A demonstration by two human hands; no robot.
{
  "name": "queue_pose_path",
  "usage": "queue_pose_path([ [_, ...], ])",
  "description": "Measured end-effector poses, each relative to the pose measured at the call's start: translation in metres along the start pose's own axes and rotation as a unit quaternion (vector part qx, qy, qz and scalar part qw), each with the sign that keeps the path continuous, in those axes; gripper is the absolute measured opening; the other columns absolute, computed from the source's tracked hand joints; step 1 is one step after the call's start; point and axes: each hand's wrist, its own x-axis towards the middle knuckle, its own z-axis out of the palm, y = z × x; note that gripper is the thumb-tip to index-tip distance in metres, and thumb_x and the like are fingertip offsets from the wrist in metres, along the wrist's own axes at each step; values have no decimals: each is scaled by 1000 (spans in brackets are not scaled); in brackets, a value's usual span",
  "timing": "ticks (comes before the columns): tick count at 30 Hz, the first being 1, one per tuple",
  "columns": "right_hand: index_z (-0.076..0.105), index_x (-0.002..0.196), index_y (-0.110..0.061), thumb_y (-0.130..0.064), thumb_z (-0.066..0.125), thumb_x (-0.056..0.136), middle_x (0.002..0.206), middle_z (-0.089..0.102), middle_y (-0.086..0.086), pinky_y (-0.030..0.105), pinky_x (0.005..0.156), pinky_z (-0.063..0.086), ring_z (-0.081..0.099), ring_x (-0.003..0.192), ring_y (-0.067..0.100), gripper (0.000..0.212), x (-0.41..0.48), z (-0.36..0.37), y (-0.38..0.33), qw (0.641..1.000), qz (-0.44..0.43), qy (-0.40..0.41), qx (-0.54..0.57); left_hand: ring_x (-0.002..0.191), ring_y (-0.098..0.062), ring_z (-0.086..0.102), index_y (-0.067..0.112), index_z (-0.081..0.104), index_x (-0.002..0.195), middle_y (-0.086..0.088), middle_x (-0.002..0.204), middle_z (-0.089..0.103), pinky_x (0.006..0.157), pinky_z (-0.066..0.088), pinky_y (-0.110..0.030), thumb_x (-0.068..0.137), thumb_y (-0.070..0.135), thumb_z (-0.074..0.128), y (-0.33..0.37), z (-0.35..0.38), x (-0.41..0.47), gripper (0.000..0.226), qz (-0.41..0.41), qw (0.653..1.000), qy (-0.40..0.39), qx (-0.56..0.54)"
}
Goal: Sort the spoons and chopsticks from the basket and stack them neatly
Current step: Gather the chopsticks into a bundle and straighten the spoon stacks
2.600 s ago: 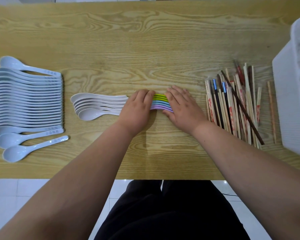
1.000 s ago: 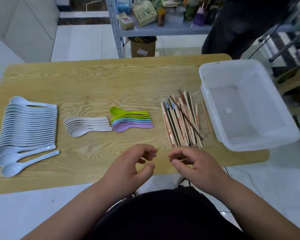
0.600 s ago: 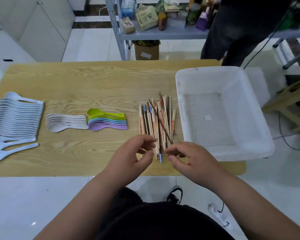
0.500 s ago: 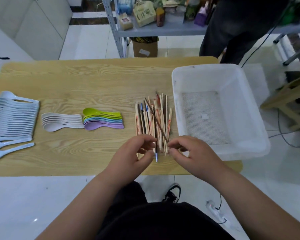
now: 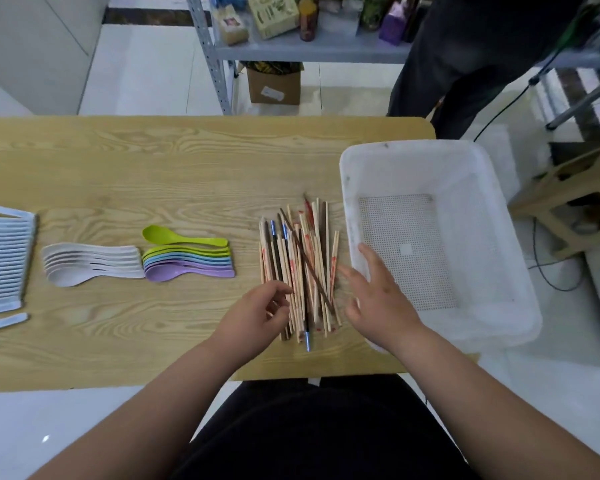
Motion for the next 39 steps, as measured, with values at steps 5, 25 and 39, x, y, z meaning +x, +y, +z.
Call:
queue_pose_path([
  [5,43,147,-20,-19,51,96,166,-6,3,38,103,49,7,154,27,53,12,-7,8,999,-14,13,40,85,-17,63,17,58,114,7,93,63,69,44,-28,90,31,65,-10,15,50,30,-139,985,19,102],
  [25,37,145,-15,-35,50,94,160,-10,14,45,106,41,6,149,35,56,32,-14,33,996,-80,-25,-3,83,-29,67,5,61,92,-7,77,63,61,42,-28,80,34,78,19,67,95,36,-329,929,110,130],
  [39,38,142,-19,-39,50,92,162,-10,13,48,115,31,-2,151,35,56,32,-15,32,996,-74,-35,-28,69,-27,58,7,59,85,-9,76,59,57,41,-29,86,16,63,9,60,77,10,-325,935,133,46],
])
